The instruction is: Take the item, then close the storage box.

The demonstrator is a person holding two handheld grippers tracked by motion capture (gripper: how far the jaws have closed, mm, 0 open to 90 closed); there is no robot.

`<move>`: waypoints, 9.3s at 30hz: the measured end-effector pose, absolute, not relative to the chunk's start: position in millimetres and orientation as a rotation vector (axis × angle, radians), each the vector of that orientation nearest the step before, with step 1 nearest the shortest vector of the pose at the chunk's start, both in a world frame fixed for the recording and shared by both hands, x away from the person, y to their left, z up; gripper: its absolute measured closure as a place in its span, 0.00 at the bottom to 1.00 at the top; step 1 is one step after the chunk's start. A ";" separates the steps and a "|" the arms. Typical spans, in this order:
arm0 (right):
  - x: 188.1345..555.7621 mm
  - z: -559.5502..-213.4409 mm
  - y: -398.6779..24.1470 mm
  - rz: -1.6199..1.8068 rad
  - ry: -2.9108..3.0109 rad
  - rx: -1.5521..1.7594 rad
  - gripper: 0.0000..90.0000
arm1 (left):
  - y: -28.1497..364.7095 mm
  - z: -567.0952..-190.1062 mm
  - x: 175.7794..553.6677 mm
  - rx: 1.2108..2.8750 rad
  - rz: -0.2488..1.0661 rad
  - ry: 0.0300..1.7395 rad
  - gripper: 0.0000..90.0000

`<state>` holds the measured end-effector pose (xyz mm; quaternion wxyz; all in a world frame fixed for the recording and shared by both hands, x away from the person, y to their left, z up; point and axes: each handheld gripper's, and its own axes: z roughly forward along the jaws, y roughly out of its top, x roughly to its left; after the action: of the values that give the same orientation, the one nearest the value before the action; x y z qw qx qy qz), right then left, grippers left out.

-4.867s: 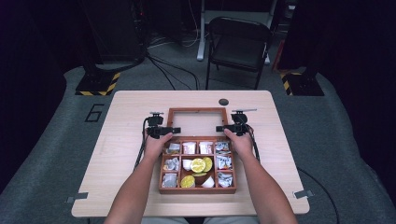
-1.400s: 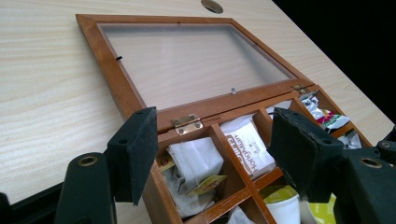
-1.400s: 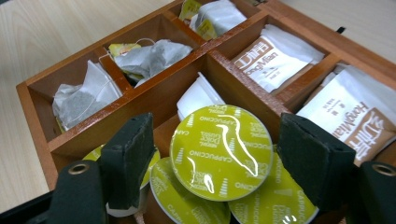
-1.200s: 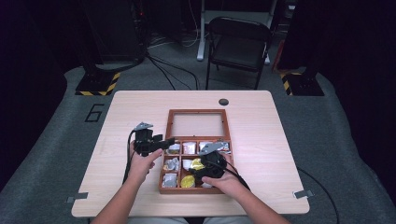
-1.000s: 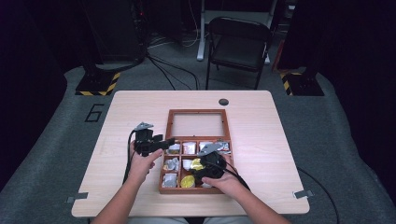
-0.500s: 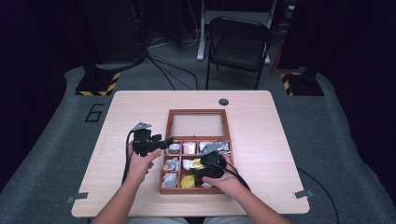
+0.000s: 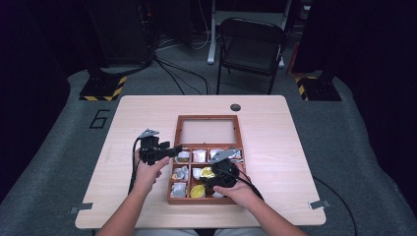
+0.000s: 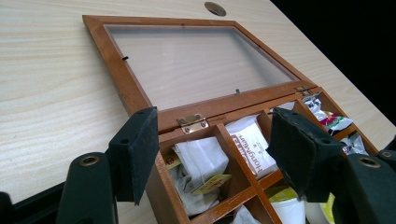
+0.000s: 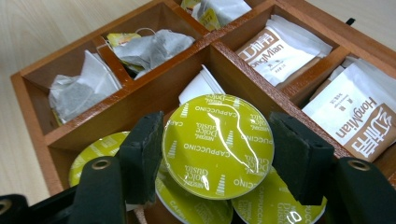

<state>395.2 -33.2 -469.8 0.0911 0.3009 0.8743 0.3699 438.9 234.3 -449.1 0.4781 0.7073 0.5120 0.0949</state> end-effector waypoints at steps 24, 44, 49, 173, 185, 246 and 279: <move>404.1 -429.6 -51.5 1.170 2.541 0.918 0.42 | 236.4 -446.8 436.5 1.706 0.228 1.255 0.37; 432.4 -414.6 -139.8 1.088 2.329 1.120 0.42 | 244.6 -444.6 437.0 1.673 0.232 1.277 0.37; 435.7 -411.9 -154.9 1.078 2.290 1.147 0.41 | 248.0 -444.0 437.2 1.667 0.230 1.283 0.37; 445.4 -423.8 -169.5 1.059 2.182 1.317 0.36 | 248.3 -449.0 447.7 1.685 0.223 1.326 0.38; 458.0 -411.9 -129.5 1.089 2.203 1.281 0.37 | 244.4 -435.9 460.7 1.714 0.265 1.305 0.38; 542.6 -463.3 -123.2 0.997 2.184 1.522 0.36 | 220.8 -472.7 539.0 1.742 0.184 1.459 0.39; 550.5 -482.8 -114.2 1.004 2.244 1.625 0.31 | 219.0 -495.2 541.5 1.764 0.120 1.508 0.40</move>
<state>550.5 -114.2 -482.8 0.0969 0.5489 0.7579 0.3390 541.5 219.0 -495.2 0.3975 0.6965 0.5955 0.0473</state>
